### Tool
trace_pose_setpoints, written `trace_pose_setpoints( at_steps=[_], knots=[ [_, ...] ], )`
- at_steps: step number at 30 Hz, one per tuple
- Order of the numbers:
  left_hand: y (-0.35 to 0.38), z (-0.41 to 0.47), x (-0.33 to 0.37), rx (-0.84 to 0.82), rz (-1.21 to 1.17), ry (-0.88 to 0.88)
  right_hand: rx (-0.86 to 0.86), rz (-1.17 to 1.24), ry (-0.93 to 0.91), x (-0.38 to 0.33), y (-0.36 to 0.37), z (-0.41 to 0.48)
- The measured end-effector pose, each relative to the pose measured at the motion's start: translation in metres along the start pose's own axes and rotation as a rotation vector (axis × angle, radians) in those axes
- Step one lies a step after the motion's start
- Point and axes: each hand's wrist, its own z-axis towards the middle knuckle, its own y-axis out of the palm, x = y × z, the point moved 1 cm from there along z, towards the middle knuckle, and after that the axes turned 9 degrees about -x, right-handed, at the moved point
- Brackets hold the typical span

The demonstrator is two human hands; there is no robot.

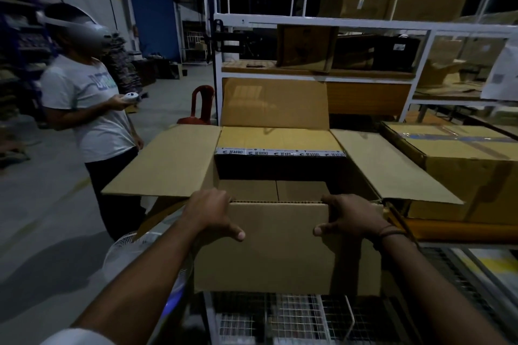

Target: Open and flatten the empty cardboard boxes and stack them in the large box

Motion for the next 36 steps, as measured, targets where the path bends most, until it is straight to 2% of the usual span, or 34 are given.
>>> trace_pose_setpoints(
  at_steps=[3,8,11,16,19,22,25,28,31,36],
  knots=[
    [0.001,0.002,-0.002,0.007,-0.007,0.017,-0.024,0.062,0.015,0.000,-0.006,0.004],
    [0.005,0.005,-0.002,0.039,0.011,0.054,0.092,-0.041,0.013,0.002,0.003,0.002],
    [0.005,0.001,-0.001,0.031,-0.001,0.060,0.072,-0.060,0.009,0.002,0.002,-0.001],
    [0.001,-0.004,-0.006,-0.017,-0.148,0.123,0.007,0.122,0.070,-0.004,0.000,-0.004],
    [0.004,-0.009,-0.005,0.011,-0.226,0.150,0.131,0.108,0.119,-0.011,0.008,-0.001],
    [0.001,-0.008,-0.003,-0.031,-0.266,0.143,0.286,0.067,0.135,-0.014,0.021,0.004],
    [-0.006,0.002,0.001,-0.061,-0.323,0.077,0.342,0.086,0.215,-0.018,0.022,0.015],
    [-0.008,0.023,0.008,-0.065,-0.389,0.024,0.347,0.177,0.249,-0.016,0.010,0.036],
    [-0.006,0.053,0.019,-0.047,-0.490,0.050,0.335,0.241,0.211,-0.014,-0.003,0.063],
    [-0.003,0.109,0.040,-0.222,-0.575,0.119,0.209,0.274,0.226,-0.007,-0.010,0.116]
  ],
)
